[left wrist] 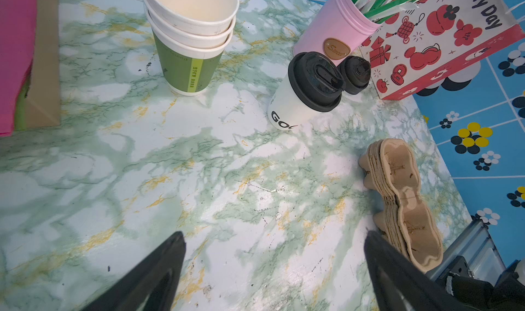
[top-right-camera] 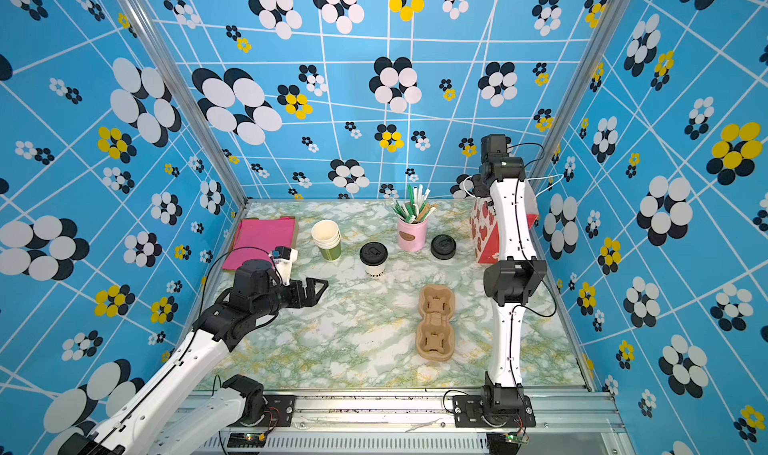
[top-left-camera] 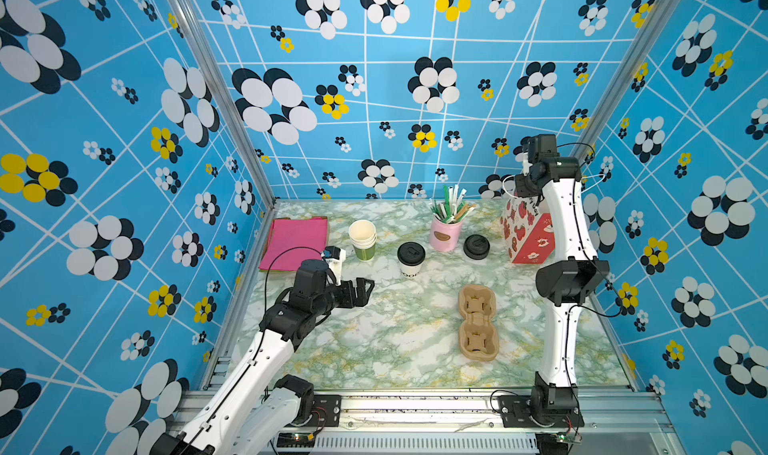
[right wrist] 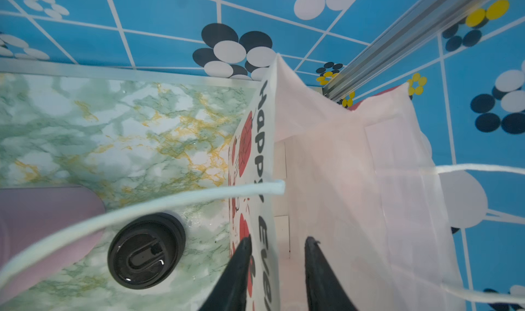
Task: Pack a coffee takeout order
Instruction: Pick up the takeout bag from the top-right of the table.
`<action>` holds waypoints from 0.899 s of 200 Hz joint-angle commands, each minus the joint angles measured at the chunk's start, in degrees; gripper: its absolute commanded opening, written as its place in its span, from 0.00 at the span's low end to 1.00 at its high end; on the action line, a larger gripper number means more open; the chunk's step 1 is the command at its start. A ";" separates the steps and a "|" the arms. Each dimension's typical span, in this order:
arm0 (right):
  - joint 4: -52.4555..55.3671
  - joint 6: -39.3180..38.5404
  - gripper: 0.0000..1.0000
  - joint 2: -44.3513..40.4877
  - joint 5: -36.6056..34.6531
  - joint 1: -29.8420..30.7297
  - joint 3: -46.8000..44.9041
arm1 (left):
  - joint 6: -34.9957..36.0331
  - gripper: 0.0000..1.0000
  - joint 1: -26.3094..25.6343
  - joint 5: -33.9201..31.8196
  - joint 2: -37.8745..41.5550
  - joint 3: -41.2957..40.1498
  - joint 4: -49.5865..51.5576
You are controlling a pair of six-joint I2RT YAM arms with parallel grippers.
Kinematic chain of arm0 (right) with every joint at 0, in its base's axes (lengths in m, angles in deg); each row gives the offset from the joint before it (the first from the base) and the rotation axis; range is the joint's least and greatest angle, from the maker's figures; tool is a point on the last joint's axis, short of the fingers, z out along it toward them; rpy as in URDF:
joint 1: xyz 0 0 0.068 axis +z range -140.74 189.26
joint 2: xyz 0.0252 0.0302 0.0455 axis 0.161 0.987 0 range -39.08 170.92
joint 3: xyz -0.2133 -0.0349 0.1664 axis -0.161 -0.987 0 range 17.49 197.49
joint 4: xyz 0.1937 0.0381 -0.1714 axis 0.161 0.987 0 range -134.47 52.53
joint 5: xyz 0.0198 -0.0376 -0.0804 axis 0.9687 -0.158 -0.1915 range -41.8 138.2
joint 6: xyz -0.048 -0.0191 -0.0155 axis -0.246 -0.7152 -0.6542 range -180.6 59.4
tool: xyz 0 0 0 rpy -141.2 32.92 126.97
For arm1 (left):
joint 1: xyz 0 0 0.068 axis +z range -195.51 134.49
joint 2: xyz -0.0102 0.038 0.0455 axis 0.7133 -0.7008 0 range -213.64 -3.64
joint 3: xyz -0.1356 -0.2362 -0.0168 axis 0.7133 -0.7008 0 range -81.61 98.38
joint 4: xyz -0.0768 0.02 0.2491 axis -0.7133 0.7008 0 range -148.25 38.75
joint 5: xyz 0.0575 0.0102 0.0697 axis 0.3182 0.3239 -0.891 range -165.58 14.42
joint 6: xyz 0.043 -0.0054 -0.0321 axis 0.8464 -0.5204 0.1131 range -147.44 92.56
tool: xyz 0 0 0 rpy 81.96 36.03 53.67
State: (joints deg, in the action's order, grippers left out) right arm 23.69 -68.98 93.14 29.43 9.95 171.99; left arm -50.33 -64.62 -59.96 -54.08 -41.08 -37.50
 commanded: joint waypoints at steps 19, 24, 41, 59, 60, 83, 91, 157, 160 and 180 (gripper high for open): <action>-2.39 -1.55 0.14 0.68 0.58 -0.34 -0.93 | -0.47 0.99 0.43 0.39 0.16 -0.45 -0.42; -2.49 -1.81 0.11 0.67 0.38 -0.34 -1.03 | -0.47 0.99 0.43 0.38 0.02 -0.47 -0.46; -2.51 -2.66 0.03 0.51 0.08 -0.34 -1.17 | -0.54 0.99 0.46 0.47 -0.02 -0.24 -0.45; -2.72 -2.82 0.00 -0.32 -0.80 -0.34 -1.26 | -0.49 0.99 0.47 0.47 0.03 -0.20 -0.45; -2.72 -2.89 0.00 -0.40 -0.86 -0.34 -1.28 | -0.53 0.99 0.48 0.47 0.01 -0.19 -0.45; -3.21 -3.34 0.00 -2.39 -2.38 -0.36 -1.43 | -0.60 0.99 0.48 0.56 -0.11 -0.01 -0.62; -3.28 -3.64 0.00 -3.24 -2.81 -0.35 -1.56 | -0.66 0.99 0.42 0.65 -0.20 0.01 -0.81; -3.95 -4.75 0.00 -11.96 -3.75 0.99 -1.65 | -1.28 0.99 0.46 1.26 -0.10 0.16 -1.51; -3.99 -4.84 0.00 -12.36 -3.79 1.17 -1.63 | -1.35 0.99 0.42 1.26 -0.05 0.16 -1.51; -4.25 -6.08 0.00 -14.56 -4.19 3.15 -1.65 | -1.51 0.99 0.48 1.26 0.24 0.17 -1.42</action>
State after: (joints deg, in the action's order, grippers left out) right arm 20.98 -73.33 82.91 26.94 10.65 170.30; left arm -50.99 -64.62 -59.52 -54.10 -41.06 -37.74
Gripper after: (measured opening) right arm 0.048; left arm 0.992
